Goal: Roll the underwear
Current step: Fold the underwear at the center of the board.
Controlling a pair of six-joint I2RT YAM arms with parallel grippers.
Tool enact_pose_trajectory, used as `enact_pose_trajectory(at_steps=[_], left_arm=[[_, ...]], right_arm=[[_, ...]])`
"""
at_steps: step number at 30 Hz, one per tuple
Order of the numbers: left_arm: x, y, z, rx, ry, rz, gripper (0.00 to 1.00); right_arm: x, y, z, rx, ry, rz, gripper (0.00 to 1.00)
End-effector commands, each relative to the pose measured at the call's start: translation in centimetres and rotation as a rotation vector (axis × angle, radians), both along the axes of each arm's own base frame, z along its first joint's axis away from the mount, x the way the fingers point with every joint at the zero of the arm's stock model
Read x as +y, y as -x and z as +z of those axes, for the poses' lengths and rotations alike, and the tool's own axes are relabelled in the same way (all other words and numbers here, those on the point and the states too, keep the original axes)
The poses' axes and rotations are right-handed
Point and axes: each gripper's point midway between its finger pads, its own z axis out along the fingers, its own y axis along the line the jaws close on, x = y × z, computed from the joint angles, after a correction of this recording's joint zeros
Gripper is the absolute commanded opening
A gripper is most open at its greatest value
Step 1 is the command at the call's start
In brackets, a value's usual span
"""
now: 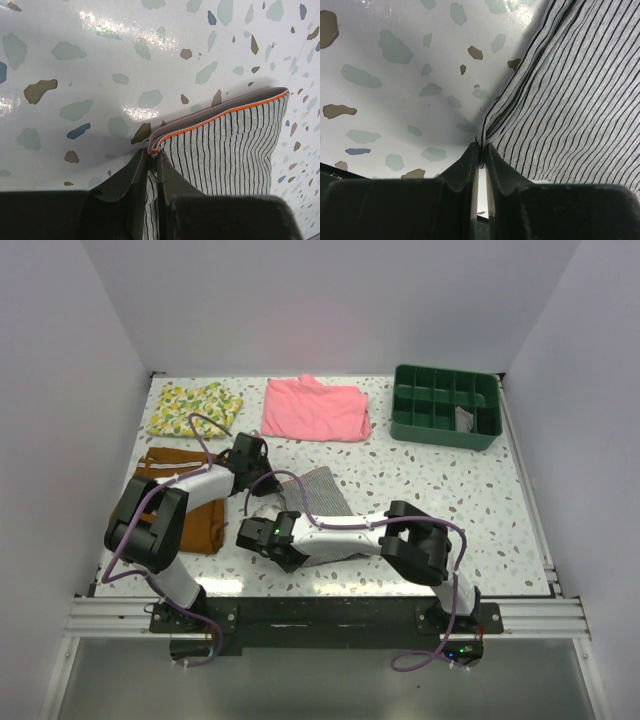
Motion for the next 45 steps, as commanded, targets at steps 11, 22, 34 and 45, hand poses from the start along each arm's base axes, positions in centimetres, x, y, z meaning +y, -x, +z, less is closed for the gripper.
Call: enact_pose_trajectory(at_steps=[11,22,34,45], left_arm=[[1.4,-0.9,4.4,-0.105,-0.035,0.036,0.0],[3.2,1.9,6.8,-0.124,-0.054,0.084,0.0],[3.1,1.9,8.1,-0.127,-0.071,0.076,0.0],[-0.6,-1.0,8.7,-0.122,-0.11,0.026,0.0]], right_arm=[[0.8,0.0,4.1,-0.049,-0.177,0.058,0.0],[2.0,2.2,7.4,0.052,-0.39,0.155,0.0],[-1.6,-0.8,7.5,0.172,-0.588,-0.037,0.0],[-3.0,-1.7,5.8,0.198,-0.623,-0.153,0.0]])
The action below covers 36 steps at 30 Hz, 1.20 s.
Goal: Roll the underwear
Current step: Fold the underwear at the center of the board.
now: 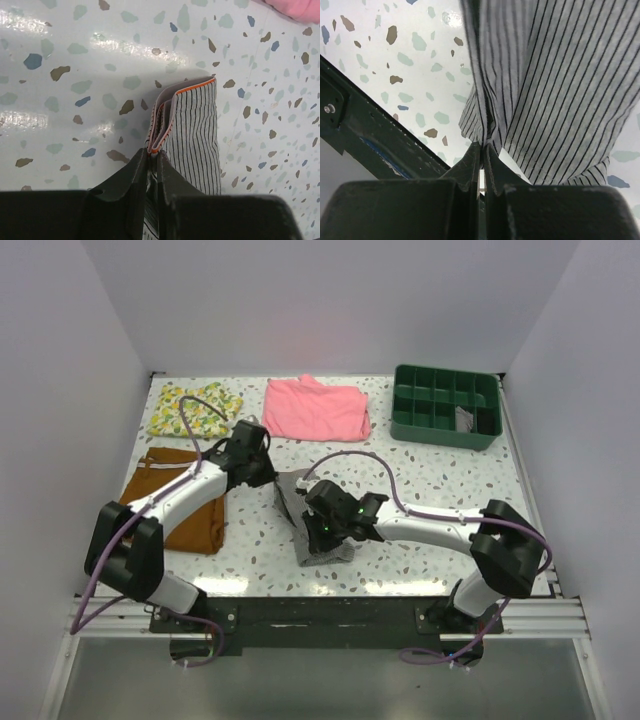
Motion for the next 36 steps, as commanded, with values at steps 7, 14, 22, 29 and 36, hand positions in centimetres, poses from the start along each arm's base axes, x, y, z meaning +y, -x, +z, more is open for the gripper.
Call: enact_pose_trajectory(at_steps=[7,14,22,29,36], left_arm=[[-3.6,-3.3,0.9,-0.011,-0.068,-0.038,0.0],[-6.5,-4.2,-0.1,0.014,-0.089,-0.084,0.0],[-7.8,-4.9,-1.6,0.051,-0.1,-0.105,0.0],[-9.3,-5.4,-2.5,0.068,-0.095,-0.137,0.0],[-10.3,-5.9,-2.8,0.08,-0.075,-0.153,0.0]], right_arm=[[-0.8,-0.6,-0.1,0.021,-0.049,-0.099,0.0],[-2.5,-0.9,-1.2,0.023,-0.024,-0.216,0.0],[-3.3,-1.6,-1.9,0.018,0.01,-0.281,0.0],[-4.3,-1.8,-2.7,0.032,0.048,-0.348,0.0],[-4.8,-1.7,-3.4,0.051,0.09,-0.368,0.13]])
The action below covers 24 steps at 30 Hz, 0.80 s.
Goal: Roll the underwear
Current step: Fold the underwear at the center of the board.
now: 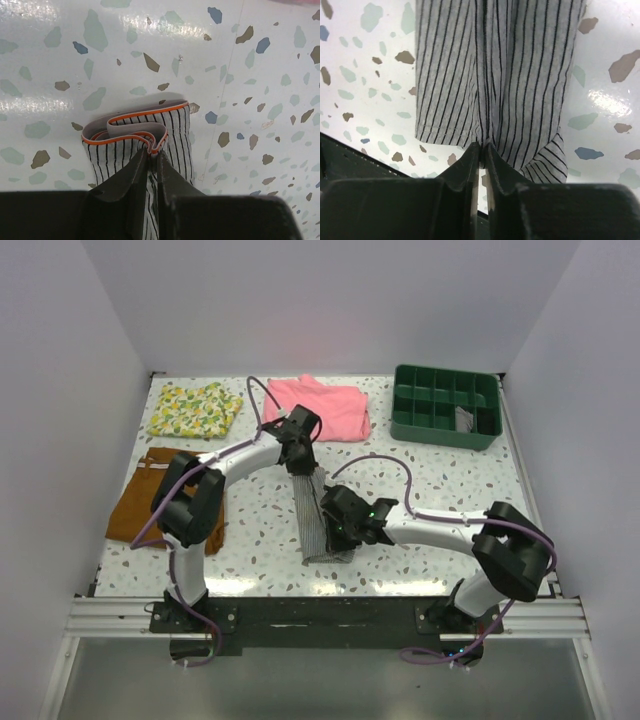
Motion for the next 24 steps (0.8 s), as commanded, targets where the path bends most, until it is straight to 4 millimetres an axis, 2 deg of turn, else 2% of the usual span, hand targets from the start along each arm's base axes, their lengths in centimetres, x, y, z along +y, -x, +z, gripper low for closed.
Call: enact_pose_trajectory(at_steps=[1,4,6,8,9,10,11,12,15,18,24], left_arm=[[-1.4,-1.2,1.4,-0.032,0.03,-0.023,0.0],[-1.9,-1.4,1.7,-0.038,0.039,-0.037,0.01],[-2.0,-1.5,1.7,-0.038,0.039,-0.037,0.05],[-1.9,-1.5,1.7,-0.039,0.037,-0.034,0.13],[-1.9,-1.5,1.8,-0.038,0.039,-0.036,0.21],[-2.1,-1.5,1.9,-0.04,0.047,-0.039,0.25],[-2.1,-1.6,2.1,-0.046,0.049,-0.042,0.28],[-2.2,-1.5,2.1,-0.044,0.052,-0.044,0.37],[-2.7,-1.7,2.6,-0.056,0.073,-0.06,0.45],[-3.2,-1.9,3.0,-0.065,0.095,-0.07,0.48],[-4.7,-2.8,3.6,-0.082,0.134,-0.088,0.5]], right_arm=[[-1.0,-0.6,-0.3,-0.005,0.047,-0.062,0.16],[-1.7,-0.9,0.0,-0.029,0.05,-0.098,0.19],[-2.1,-1.1,0.8,-0.056,0.04,-0.12,0.34],[-3.1,-1.4,1.2,-0.09,0.047,-0.159,0.35],[-3.2,-1.7,2.1,-0.113,0.019,-0.173,0.42],[-3.7,-1.9,2.3,-0.137,0.023,-0.193,0.47],[-4.0,-2.0,2.6,-0.151,0.018,-0.205,0.48],[-4.2,-2.1,3.1,-0.167,0.005,-0.215,0.48],[-5.0,-2.7,4.4,-0.225,-0.018,-0.255,0.5],[-5.7,-3.1,5.4,-0.269,-0.033,-0.284,0.51],[-7.1,-3.5,5.7,-0.298,0.015,-0.317,0.51]])
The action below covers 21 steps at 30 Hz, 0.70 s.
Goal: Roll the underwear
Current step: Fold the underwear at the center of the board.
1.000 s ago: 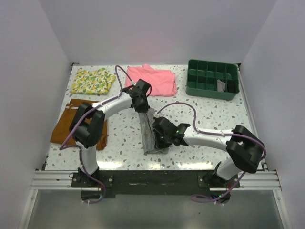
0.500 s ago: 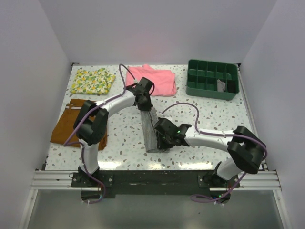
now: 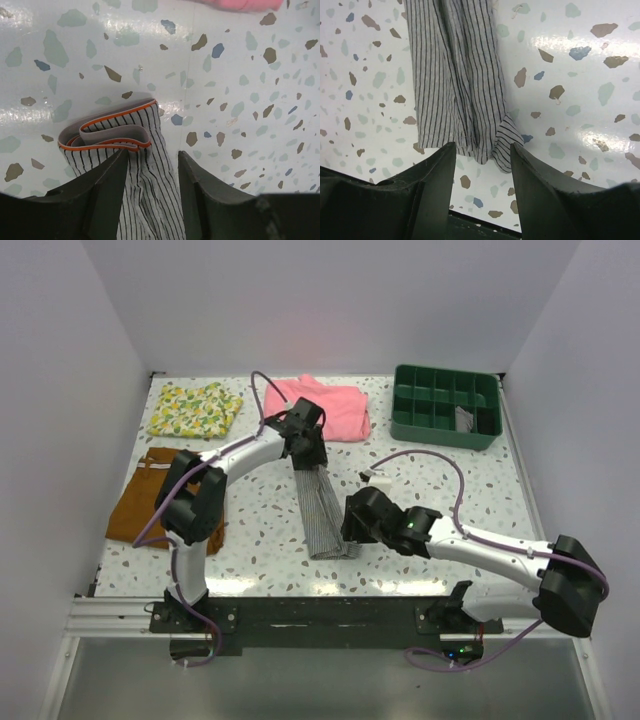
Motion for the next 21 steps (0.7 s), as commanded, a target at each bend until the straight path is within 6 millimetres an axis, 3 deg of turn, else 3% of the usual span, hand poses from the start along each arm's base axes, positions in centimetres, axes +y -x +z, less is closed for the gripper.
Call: enact_pose_trajectory(at_steps=[1,5,9,12,16,19,21], left_arm=[[-2.8,-1.7,1.9,-0.056,0.084,-0.049,0.5],[-3.5,-2.0,0.9,-0.035,0.091,-0.052,0.5],[-3.4,-2.2,1.6,-0.05,0.093,-0.041,0.5],[-3.2,-2.6,4.9,-0.125,0.112,-0.043,0.51],[-1.1,-4.0,11.7,-0.308,0.112,0.016,0.62],[0.5,-4.2,14.8,-0.374,0.124,0.039,0.65],[1.9,-4.2,15.5,-0.385,0.119,0.064,0.66]], right_arm=[[-1.9,-1.0,0.2,-0.046,0.054,-0.084,0.51],[-2.2,-1.3,0.8,-0.064,0.06,-0.087,0.51],[-2.1,-1.7,1.5,-0.091,0.047,-0.083,0.51],[-1.2,-2.0,2.4,-0.116,0.014,-0.049,0.51],[-0.4,-3.0,3.5,-0.141,0.01,-0.002,0.51],[0.2,-4.1,4.1,-0.123,-0.01,0.026,0.48],[1.0,-5.1,4.8,-0.104,-0.049,0.061,0.48]])
